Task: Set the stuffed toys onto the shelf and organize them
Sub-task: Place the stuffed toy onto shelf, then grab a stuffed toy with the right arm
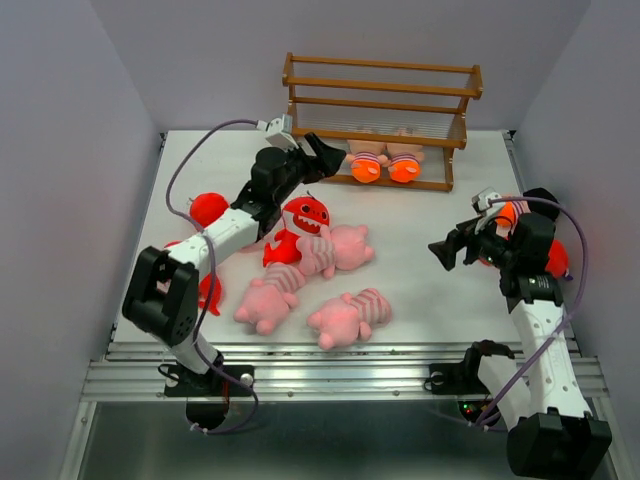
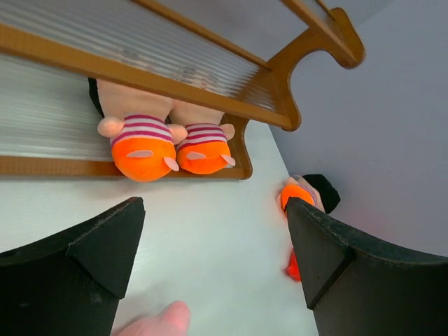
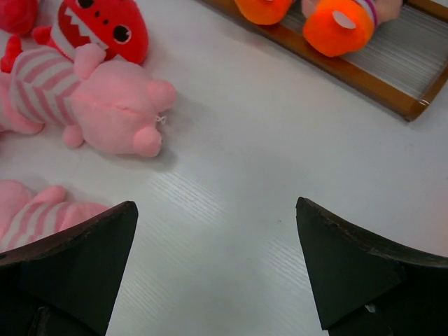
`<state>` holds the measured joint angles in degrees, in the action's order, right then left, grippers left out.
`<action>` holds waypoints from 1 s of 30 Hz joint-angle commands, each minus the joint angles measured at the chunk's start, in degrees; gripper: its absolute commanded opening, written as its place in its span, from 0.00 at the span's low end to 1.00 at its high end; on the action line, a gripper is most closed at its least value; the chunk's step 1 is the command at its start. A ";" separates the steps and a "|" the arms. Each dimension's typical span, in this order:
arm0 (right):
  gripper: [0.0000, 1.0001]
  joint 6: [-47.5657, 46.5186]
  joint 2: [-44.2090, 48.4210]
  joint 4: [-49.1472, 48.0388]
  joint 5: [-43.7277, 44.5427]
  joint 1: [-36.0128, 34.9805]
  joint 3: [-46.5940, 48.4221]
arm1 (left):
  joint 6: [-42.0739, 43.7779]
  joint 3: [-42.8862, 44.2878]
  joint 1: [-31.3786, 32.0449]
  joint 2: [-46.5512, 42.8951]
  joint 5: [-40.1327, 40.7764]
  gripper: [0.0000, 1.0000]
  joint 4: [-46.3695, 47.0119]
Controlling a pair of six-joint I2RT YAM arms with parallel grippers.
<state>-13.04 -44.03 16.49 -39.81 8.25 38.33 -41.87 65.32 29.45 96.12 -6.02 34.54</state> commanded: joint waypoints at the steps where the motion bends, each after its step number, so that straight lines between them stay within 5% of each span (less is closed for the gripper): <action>1: 1.00 -7.08 -0.79 2.67 -11.33 0.36 -1.32 | 18.46 -0.81 -0.27 -11.28 -1.19 0.93 -7.90; 7: 1.00 -12.01 -2.64 6.27 -16.52 0.36 -1.32 | 31.66 -4.31 -0.36 -28.94 5.40 0.97 -22.84; 11: 1.00 -14.37 -5.08 8.10 -18.36 0.36 -1.24 | 38.42 -17.79 -0.53 -48.04 11.01 0.99 -28.02; 16: 1.00 -17.62 -6.68 10.49 -21.09 0.36 -1.32 | 39.05 -25.05 -0.54 -58.21 14.01 0.99 -31.20; 24: 1.00 -22.21 -7.73 12.78 -21.63 1.76 -2.56 | 38.09 -31.48 -0.54 -68.86 20.08 0.99 -32.26; 30: 1.00 -16.77 -8.70 7.69 -13.03 6.77 -2.38 | 39.32 -32.54 -0.54 -68.44 14.82 0.99 -29.80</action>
<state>-32.53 -52.73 28.53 -58.00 12.23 35.73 -4.27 33.10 29.12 26.48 10.76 1.23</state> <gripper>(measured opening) 0.998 0.986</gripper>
